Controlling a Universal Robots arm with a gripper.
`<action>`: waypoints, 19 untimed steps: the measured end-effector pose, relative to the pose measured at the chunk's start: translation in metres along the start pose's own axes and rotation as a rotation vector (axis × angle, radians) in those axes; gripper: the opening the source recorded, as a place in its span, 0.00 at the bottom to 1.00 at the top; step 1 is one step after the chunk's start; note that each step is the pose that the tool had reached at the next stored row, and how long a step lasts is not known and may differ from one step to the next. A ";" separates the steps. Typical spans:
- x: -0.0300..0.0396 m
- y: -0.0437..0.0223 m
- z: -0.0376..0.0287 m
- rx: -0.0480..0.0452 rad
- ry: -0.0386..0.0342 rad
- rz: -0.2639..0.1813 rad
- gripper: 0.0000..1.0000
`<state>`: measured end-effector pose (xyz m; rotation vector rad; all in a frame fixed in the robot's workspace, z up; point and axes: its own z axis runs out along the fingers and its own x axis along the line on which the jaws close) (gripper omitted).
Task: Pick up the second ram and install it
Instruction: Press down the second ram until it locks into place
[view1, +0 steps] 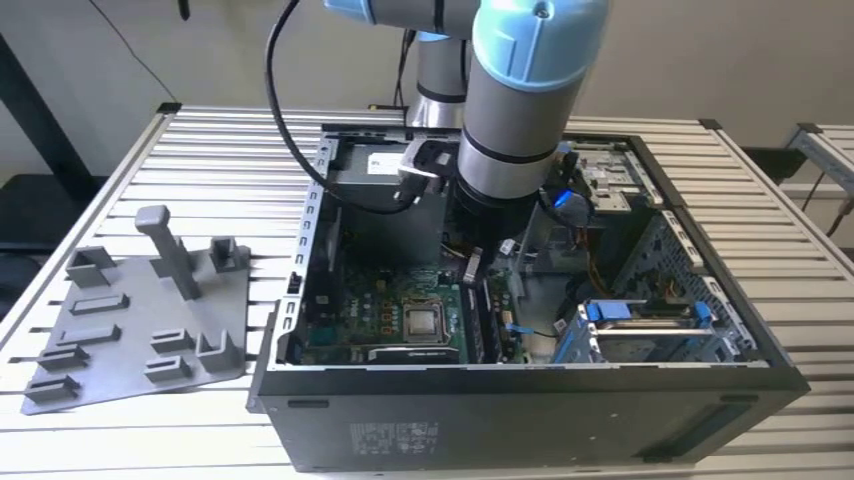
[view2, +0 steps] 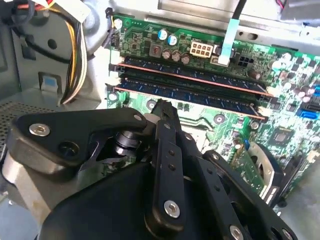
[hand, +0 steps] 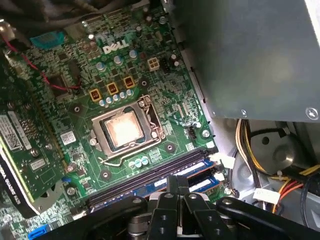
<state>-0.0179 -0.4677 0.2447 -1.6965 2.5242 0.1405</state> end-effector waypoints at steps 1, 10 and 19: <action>0.0000 0.0000 -0.0001 0.0040 0.0032 -0.009 0.11; 0.0002 0.0000 0.0007 0.0069 0.0265 -0.138 0.11; 0.0070 -0.0028 0.0010 0.0078 0.0241 -0.207 0.11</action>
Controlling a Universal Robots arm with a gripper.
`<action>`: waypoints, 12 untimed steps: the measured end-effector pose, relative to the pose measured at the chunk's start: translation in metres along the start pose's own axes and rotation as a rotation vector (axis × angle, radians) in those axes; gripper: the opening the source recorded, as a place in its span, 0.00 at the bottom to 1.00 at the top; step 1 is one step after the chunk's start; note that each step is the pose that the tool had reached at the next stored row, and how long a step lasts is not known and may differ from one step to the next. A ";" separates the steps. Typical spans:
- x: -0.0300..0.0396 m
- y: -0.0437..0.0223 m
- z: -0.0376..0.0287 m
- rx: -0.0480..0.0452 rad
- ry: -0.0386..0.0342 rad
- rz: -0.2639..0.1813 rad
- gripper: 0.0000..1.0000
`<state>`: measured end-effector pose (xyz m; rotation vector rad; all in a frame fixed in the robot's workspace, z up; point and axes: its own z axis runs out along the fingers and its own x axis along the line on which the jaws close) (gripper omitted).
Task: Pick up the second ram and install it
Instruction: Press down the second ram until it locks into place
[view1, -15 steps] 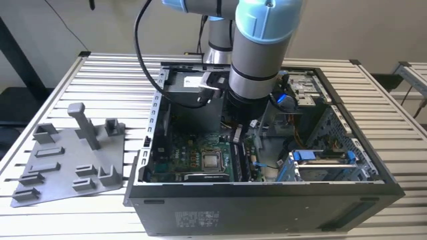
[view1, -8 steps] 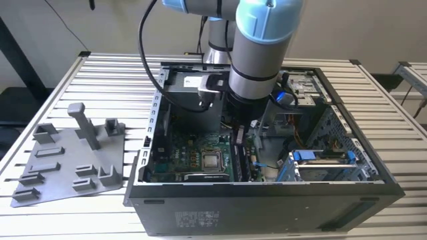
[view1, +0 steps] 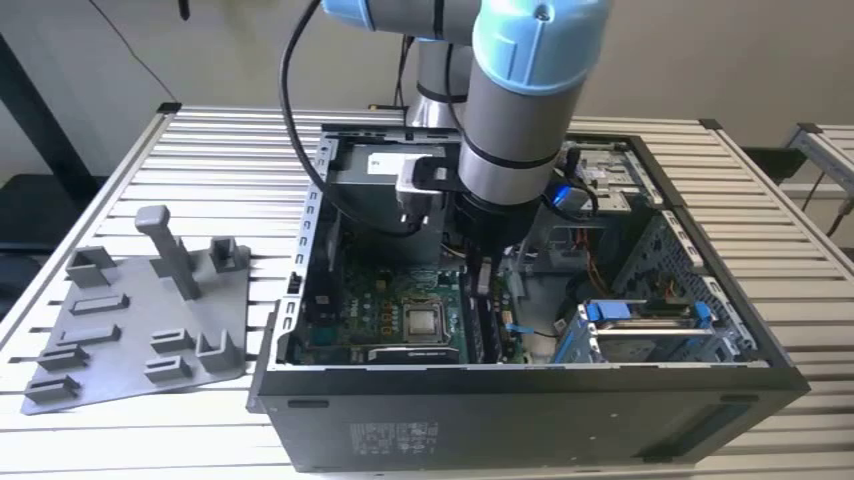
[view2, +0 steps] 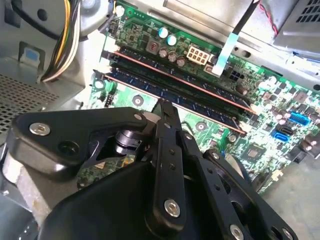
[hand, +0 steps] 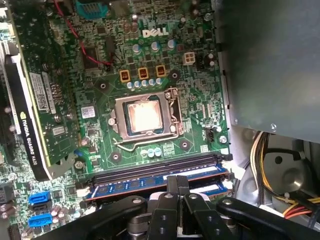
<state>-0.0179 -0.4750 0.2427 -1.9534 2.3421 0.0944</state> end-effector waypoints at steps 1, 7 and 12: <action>0.0001 0.0000 0.0006 -0.0009 -0.0004 -0.009 0.11; 0.0005 0.0000 0.0030 -0.0109 -0.0013 -0.115 0.11; 0.0012 -0.0002 0.0038 -0.0140 -0.0018 -0.152 0.11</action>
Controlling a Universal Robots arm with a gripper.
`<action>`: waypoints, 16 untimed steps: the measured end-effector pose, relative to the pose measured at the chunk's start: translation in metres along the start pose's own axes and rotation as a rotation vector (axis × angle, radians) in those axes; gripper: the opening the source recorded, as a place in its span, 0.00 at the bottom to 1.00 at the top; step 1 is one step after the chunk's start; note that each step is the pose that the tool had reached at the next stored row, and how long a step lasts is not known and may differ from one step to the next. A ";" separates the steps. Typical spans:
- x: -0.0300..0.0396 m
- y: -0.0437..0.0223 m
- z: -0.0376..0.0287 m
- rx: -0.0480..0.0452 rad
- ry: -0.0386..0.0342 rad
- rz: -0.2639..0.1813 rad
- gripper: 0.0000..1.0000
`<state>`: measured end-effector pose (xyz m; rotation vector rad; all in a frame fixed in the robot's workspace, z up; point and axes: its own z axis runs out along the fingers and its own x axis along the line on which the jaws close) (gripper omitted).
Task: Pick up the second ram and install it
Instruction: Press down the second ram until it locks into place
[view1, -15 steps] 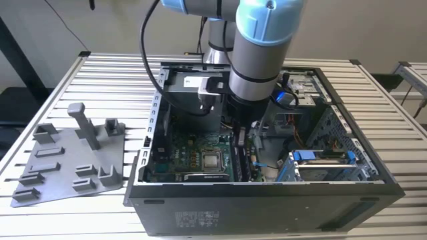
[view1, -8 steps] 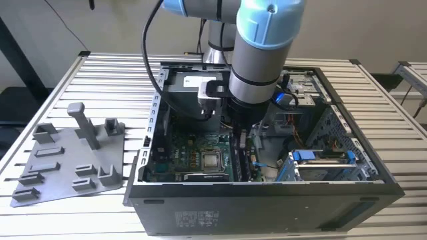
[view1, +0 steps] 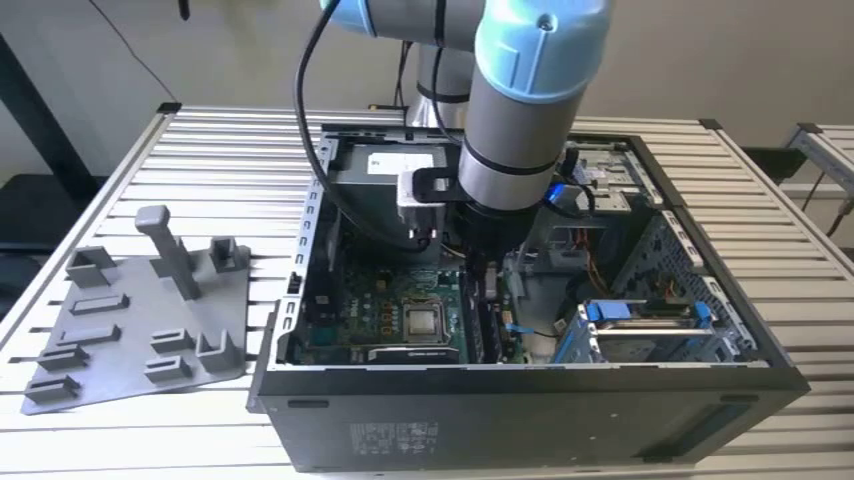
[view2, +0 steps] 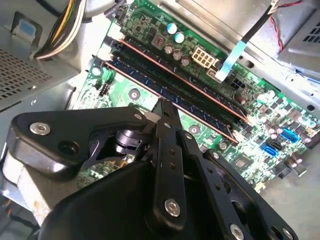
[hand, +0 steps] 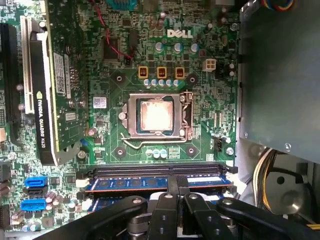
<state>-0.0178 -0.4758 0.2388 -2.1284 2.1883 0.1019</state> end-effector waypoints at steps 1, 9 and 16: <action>0.0004 -0.0005 0.0000 -0.0003 0.0001 0.000 0.11; 0.0053 -0.0046 0.0080 -0.0007 -0.0002 0.000 0.11; 0.0070 -0.0045 0.0197 -0.0012 0.0000 0.000 0.11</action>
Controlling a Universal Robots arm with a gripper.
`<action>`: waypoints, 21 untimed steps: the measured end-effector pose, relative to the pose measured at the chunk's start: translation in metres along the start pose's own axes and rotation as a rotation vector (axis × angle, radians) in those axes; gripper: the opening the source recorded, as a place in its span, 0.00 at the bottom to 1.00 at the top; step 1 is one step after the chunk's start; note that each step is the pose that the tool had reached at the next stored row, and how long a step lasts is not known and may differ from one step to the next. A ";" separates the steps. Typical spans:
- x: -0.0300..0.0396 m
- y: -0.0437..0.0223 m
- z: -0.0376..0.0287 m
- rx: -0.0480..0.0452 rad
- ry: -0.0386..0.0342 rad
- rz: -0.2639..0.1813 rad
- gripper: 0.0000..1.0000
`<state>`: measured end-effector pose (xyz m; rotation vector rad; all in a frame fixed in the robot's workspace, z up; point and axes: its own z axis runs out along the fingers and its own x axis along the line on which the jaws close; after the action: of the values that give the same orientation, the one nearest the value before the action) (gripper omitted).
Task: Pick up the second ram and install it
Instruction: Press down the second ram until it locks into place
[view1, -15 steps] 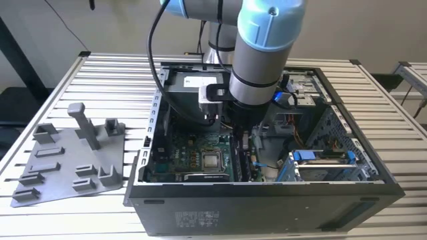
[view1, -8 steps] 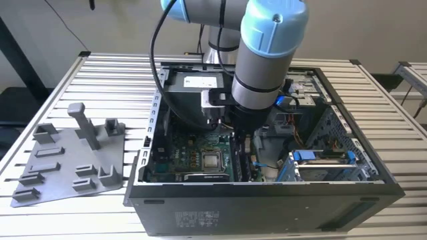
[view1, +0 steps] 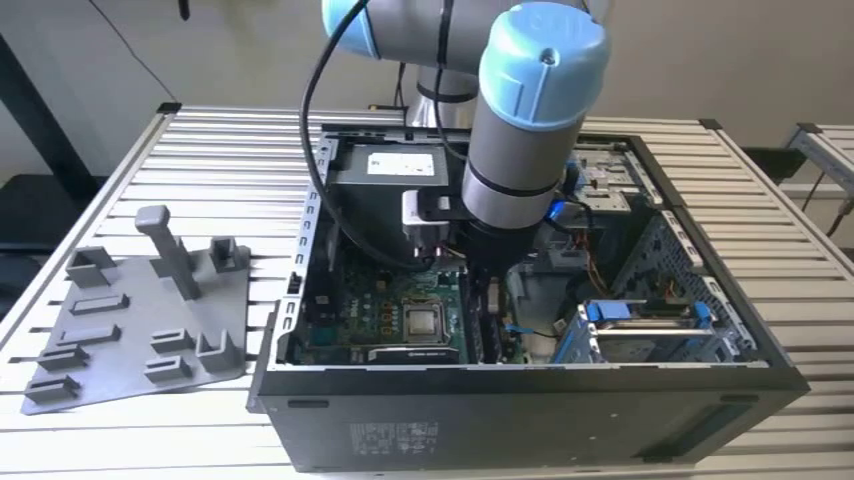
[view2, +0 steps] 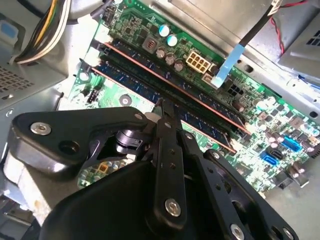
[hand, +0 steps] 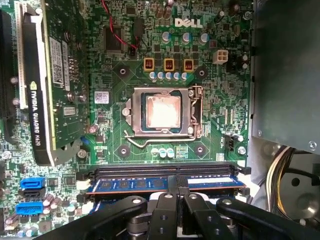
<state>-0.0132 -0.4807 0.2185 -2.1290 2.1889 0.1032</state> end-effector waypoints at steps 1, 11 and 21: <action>0.0003 0.0001 0.0002 -0.0004 -0.0039 -0.001 0.11; -0.0049 -0.0006 -0.0433 0.0001 -0.0061 -0.001 0.11; -0.0067 -0.0008 -0.0591 0.0001 -0.0062 -0.001 0.11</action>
<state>-0.0131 -0.4805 0.2780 -2.1267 2.1845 0.1094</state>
